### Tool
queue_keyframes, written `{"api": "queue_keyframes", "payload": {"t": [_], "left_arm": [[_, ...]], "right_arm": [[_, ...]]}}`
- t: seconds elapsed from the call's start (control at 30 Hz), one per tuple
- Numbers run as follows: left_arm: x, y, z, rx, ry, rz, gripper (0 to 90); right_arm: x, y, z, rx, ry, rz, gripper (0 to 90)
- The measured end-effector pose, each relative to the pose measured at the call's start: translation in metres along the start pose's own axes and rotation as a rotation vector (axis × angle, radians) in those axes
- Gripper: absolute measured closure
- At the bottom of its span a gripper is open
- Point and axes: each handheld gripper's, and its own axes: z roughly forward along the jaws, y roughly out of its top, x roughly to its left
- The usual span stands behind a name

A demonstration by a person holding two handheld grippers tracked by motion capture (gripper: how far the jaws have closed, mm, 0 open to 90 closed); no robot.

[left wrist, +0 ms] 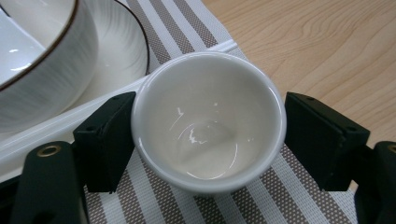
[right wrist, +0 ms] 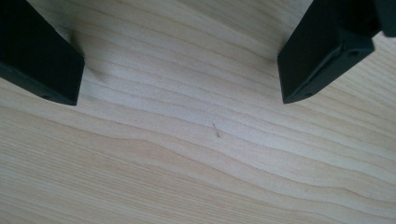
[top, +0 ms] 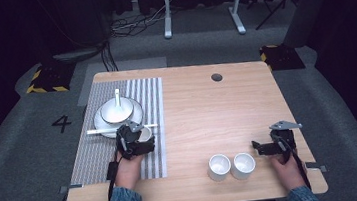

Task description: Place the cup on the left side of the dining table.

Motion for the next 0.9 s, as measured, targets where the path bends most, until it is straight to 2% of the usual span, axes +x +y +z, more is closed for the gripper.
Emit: {"api": "queue_keyframes", "payload": {"t": [0.27,0.43,0.6,0.9], "left_arm": [[-0.001,-0.004,-0.026,-0.050,-0.002,-0.002,21.2],[-0.001,-0.007,-0.037,-0.049,-0.048,-0.003,21.7],[-0.001,-0.011,-0.047,-0.051,-0.086,0.021,21.7],[0.006,-0.026,-0.069,-0.074,-0.107,0.023,21.8]], "right_arm": [[0.000,0.000,0.000,0.000,0.000,0.001,0.4],[0.000,0.000,0.000,0.000,-0.002,0.001,0.5],[0.000,0.000,0.000,0.000,-0.001,0.000,0.5],[0.000,0.000,0.000,0.000,-0.002,0.000,0.5]]}}
